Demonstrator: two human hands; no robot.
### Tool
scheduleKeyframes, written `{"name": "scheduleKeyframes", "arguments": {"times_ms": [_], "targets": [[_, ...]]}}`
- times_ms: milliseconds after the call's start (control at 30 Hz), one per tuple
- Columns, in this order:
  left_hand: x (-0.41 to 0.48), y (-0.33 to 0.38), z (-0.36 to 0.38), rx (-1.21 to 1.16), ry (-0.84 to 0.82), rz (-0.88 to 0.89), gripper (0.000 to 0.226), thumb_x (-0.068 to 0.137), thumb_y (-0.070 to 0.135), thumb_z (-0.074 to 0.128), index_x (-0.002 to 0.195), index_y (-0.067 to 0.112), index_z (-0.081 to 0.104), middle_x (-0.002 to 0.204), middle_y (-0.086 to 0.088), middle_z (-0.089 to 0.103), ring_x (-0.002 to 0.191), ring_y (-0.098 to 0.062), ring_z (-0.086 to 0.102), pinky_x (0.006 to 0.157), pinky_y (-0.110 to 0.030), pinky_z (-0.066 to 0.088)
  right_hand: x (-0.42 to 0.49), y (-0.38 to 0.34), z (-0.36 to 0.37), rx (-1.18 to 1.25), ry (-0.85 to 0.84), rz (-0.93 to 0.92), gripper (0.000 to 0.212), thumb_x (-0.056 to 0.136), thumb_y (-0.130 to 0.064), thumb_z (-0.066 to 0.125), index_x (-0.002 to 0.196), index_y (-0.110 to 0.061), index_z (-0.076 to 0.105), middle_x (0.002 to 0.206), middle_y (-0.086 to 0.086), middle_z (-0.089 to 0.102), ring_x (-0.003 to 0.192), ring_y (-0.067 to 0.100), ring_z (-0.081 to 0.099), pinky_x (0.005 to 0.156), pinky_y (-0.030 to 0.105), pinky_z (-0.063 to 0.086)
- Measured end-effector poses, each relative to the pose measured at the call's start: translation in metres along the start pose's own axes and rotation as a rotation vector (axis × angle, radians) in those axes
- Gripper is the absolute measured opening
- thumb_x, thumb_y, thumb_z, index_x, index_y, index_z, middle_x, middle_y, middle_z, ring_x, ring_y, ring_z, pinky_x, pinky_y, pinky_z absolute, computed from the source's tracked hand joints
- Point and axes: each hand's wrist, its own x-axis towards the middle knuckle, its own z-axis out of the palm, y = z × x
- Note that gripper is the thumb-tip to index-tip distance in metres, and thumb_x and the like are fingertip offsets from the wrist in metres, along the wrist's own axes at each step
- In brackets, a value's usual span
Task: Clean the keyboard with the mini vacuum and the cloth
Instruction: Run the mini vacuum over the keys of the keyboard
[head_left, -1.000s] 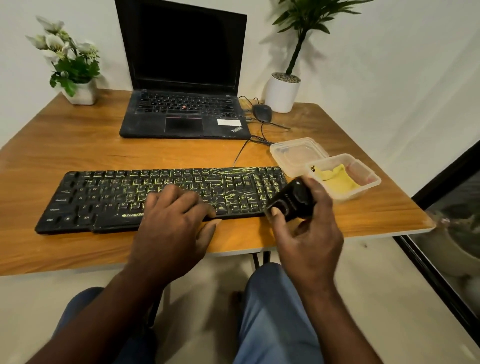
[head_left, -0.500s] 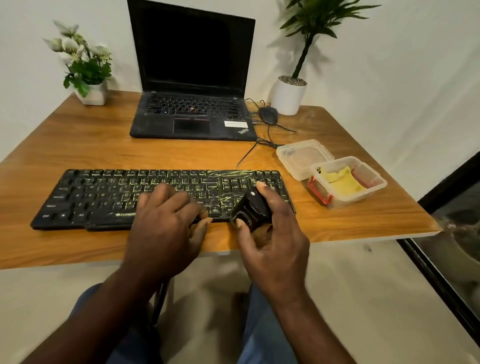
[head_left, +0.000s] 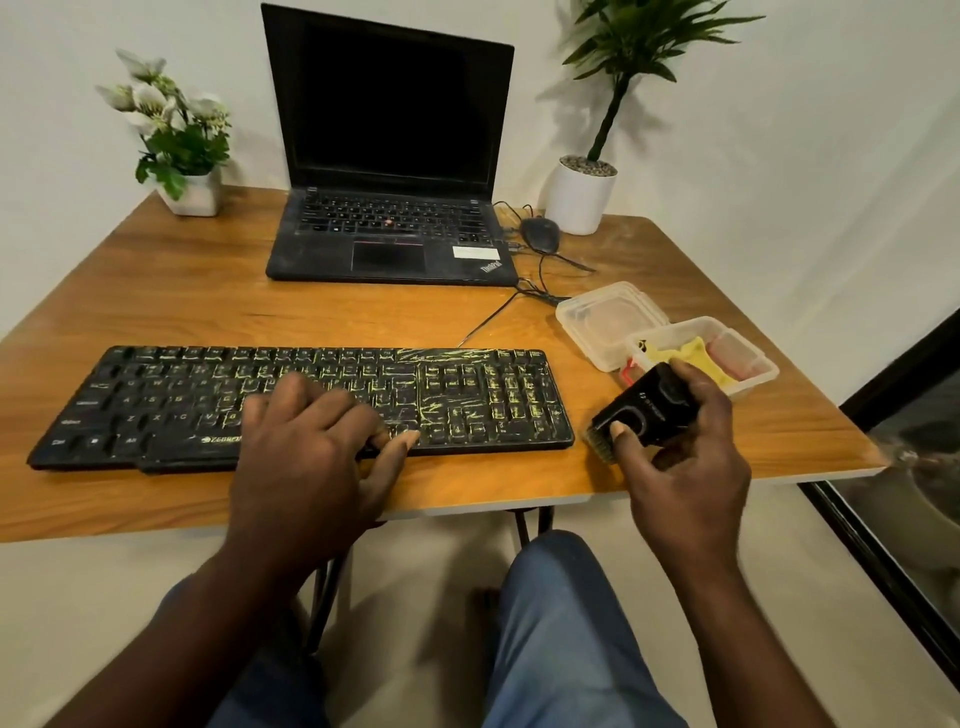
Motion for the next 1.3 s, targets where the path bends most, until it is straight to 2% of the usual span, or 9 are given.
{"name": "scheduleKeyframes", "arguments": {"times_ms": [100,200,400,500,700,900,1100,1233,1300], "targets": [[0.005,0.01,0.002,0.003,0.007,0.024,0.035,0.091,0.051,0.064,0.078,0.018,0.069,0.081,0.002,0.062,0.091,-0.03,0.049,0.077,-0.046,0.034,0.004,0.002,-0.006,0.077,-0.058,0.019,0.078,0.085,-0.008,0.083,0.147,-0.036,0.046,0.134,-0.016,0.061,0.118,0.003,0.065,0.089,0.027,0.061],[0.011,0.03,0.011,-0.036,-0.046,0.135,0.033,0.091,0.052,0.063,0.088,0.021,0.073,0.087,0.004,0.063,0.094,-0.028,0.049,0.078,-0.043,0.034,0.005,0.003,-0.006,0.129,-0.177,0.014,0.078,0.084,-0.003,0.082,0.147,-0.035,0.048,0.135,-0.012,0.062,0.119,0.001,0.064,0.09,0.02,0.058],[0.01,0.043,0.027,-0.075,-0.037,0.175,0.026,0.091,0.046,0.066,0.091,0.02,0.071,0.091,0.003,0.064,0.093,-0.026,0.05,0.079,-0.041,0.035,0.028,0.001,-0.002,-0.003,-0.24,-0.054,0.078,0.083,-0.01,0.083,0.145,-0.041,0.048,0.13,-0.016,0.063,0.112,0.006,0.067,0.084,0.031,0.062],[0.009,0.042,0.028,-0.077,-0.031,0.169,0.024,0.091,0.043,0.066,0.09,0.019,0.071,0.091,0.002,0.064,0.093,-0.027,0.05,0.078,-0.041,0.035,0.047,-0.001,0.011,-0.136,-0.286,-0.13,0.078,0.083,-0.016,0.084,0.145,-0.044,0.046,0.131,-0.015,0.064,0.113,0.01,0.067,0.088,0.037,0.061],[0.011,0.04,0.028,-0.113,-0.048,0.156,0.023,0.091,0.043,0.066,0.09,0.021,0.07,0.091,0.004,0.063,0.093,-0.025,0.049,0.077,-0.041,0.037,0.104,-0.012,0.043,-0.115,-0.257,-0.101,0.073,0.084,-0.022,0.083,0.142,-0.043,0.044,0.123,-0.012,0.063,0.106,0.013,0.069,0.086,0.035,0.063],[0.011,0.04,0.03,-0.131,-0.063,0.124,0.022,0.089,0.044,0.067,0.089,0.022,0.071,0.089,0.006,0.06,0.093,-0.023,0.047,0.077,-0.04,0.036,0.122,-0.011,0.059,-0.139,-0.349,-0.078,0.073,0.084,-0.021,0.084,0.142,-0.041,0.045,0.125,-0.003,0.067,0.098,0.013,0.071,0.078,0.03,0.063],[0.012,0.039,0.031,-0.153,-0.054,0.129,0.02,0.088,0.042,0.07,0.086,0.022,0.07,0.086,0.006,0.059,0.092,-0.023,0.047,0.077,-0.041,0.037,0.13,-0.021,0.024,-0.184,-0.601,0.006,0.069,0.079,-0.019,0.087,0.133,-0.039,0.051,0.119,-0.001,0.068,0.097,0.014,0.07,0.063,0.028,0.063],[0.012,0.04,0.029,-0.19,-0.046,0.111,0.018,0.086,0.04,0.071,0.085,0.022,0.07,0.086,0.007,0.059,0.092,-0.022,0.046,0.077,-0.041,0.038,0.125,-0.025,0.043,-0.238,-0.416,-0.081,0.072,0.08,-0.022,0.086,0.141,-0.037,0.049,0.126,0.0,0.068,0.1,0.017,0.07,0.079,0.038,0.065],[0.012,0.04,0.029,-0.198,-0.052,0.107,0.018,0.086,0.041,0.071,0.085,0.023,0.071,0.086,0.008,0.06,0.091,-0.021,0.045,0.076,-0.04,0.038,0.12,-0.028,0.047,-0.257,-0.4,-0.101,0.072,0.08,-0.023,0.084,0.141,-0.037,0.049,0.124,-0.001,0.068,0.099,0.018,0.07,0.082,0.043,0.064]]}}
